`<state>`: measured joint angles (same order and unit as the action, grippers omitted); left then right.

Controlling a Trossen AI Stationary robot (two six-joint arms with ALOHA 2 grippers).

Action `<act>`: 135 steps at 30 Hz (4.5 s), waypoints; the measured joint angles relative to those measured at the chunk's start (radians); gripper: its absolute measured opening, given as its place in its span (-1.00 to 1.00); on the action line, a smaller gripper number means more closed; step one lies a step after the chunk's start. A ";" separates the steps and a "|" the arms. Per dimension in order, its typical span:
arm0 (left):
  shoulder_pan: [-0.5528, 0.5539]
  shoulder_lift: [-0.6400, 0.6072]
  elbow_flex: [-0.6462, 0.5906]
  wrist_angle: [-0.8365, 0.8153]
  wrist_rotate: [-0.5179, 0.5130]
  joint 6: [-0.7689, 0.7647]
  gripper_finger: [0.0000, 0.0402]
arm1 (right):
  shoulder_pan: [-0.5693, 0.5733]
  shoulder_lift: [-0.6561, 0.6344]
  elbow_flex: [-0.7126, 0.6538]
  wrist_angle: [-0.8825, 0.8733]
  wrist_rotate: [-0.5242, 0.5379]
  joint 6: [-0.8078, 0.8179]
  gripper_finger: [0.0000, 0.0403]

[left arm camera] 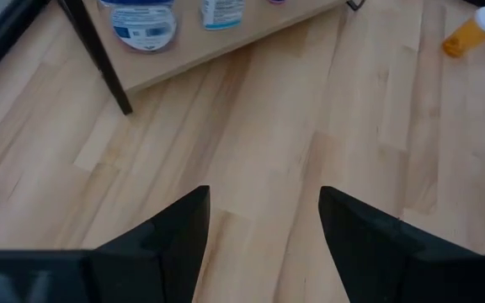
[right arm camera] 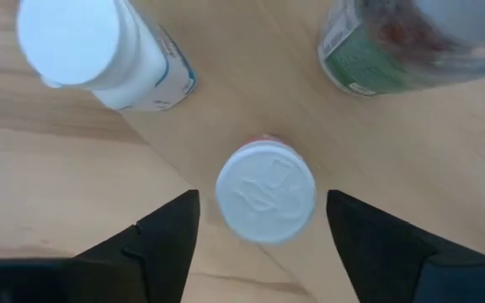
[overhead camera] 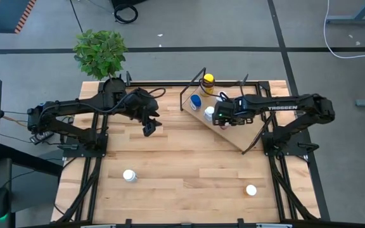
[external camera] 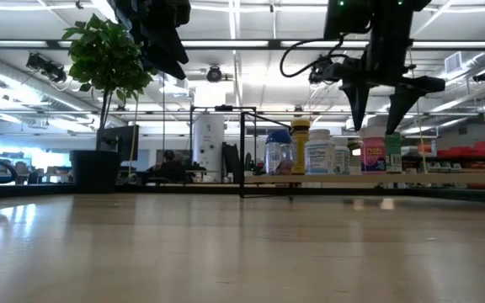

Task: Pick and place medicine bottles onto shelf by color
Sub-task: Put the white medicine bottle on the shelf

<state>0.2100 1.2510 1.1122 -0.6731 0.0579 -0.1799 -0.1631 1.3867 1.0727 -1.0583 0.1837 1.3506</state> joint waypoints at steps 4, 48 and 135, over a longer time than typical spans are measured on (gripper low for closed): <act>0.000 0.000 0.000 -0.001 0.055 -0.005 0.15 | 0.016 -0.029 0.026 -0.038 0.000 0.000 0.36; -0.669 0.008 0.114 -0.574 0.031 -0.344 0.58 | 0.535 -0.052 0.179 0.201 0.024 -0.220 0.37; -0.388 0.336 0.246 -0.224 -0.012 -0.120 0.03 | 0.605 -0.052 0.179 0.161 0.012 -0.151 0.37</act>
<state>-0.1776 1.5870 1.3579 -0.8976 0.0455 -0.2999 0.4417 1.3350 1.2514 -0.8977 0.1956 1.1991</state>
